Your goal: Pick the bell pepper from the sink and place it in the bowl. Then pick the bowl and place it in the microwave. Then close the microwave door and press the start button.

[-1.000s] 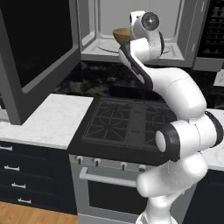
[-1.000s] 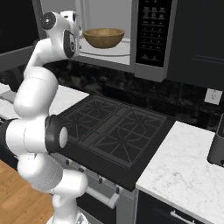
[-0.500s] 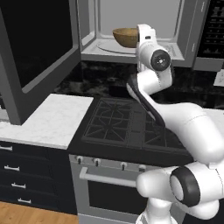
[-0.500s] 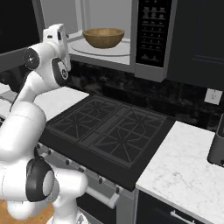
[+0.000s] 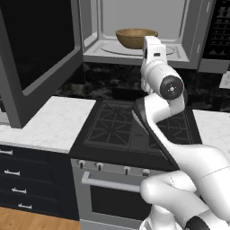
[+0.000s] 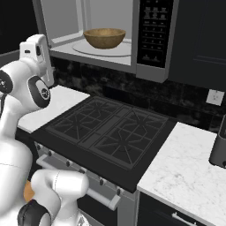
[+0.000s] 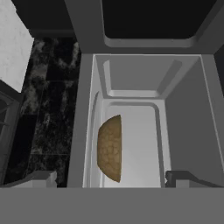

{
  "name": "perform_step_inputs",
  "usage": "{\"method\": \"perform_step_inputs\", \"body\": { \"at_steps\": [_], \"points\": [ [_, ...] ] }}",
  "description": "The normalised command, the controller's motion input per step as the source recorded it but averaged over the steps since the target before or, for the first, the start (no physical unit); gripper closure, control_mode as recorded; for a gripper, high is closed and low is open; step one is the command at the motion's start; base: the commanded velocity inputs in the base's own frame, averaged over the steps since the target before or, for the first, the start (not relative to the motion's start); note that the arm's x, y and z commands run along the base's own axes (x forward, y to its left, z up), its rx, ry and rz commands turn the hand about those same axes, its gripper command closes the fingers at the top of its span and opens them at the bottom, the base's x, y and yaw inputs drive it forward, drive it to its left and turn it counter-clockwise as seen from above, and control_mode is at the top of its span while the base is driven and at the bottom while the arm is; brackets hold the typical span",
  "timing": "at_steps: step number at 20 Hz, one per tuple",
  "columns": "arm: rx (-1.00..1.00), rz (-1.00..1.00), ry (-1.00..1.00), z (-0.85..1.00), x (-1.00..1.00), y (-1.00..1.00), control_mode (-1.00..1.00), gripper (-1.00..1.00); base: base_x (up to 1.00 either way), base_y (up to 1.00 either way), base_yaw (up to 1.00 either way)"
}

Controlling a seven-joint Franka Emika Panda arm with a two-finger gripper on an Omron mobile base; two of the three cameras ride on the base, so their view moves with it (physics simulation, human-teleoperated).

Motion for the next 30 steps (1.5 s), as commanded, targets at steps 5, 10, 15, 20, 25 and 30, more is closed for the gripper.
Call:
{"method": "perform_step_inputs", "body": {
  "at_steps": [5,10,15,20,25,30],
  "points": [
    [0.03,-0.01,0.0,0.01,-0.97,0.52,-1.0,-1.0,0.0,0.0,0.0],
    [0.0,-0.12,0.0,0.0,-0.86,0.68,-1.0,-1.0,0.0,0.0,0.0],
    [0.0,-0.2,-0.15,-0.01,-0.95,0.62,-1.0,-1.0,0.0,0.0,0.0],
    [0.0,-0.2,-0.23,-0.32,-0.78,0.55,-1.0,-1.0,0.0,0.0,0.0],
    [0.02,-0.16,-0.1,-0.53,-0.5,0.55,-1.0,-1.0,0.0,0.0,0.0],
    [0.02,-0.04,-0.01,-0.31,-0.01,0.73,-1.0,-1.0,0.0,0.0,0.0]
  ]
}}
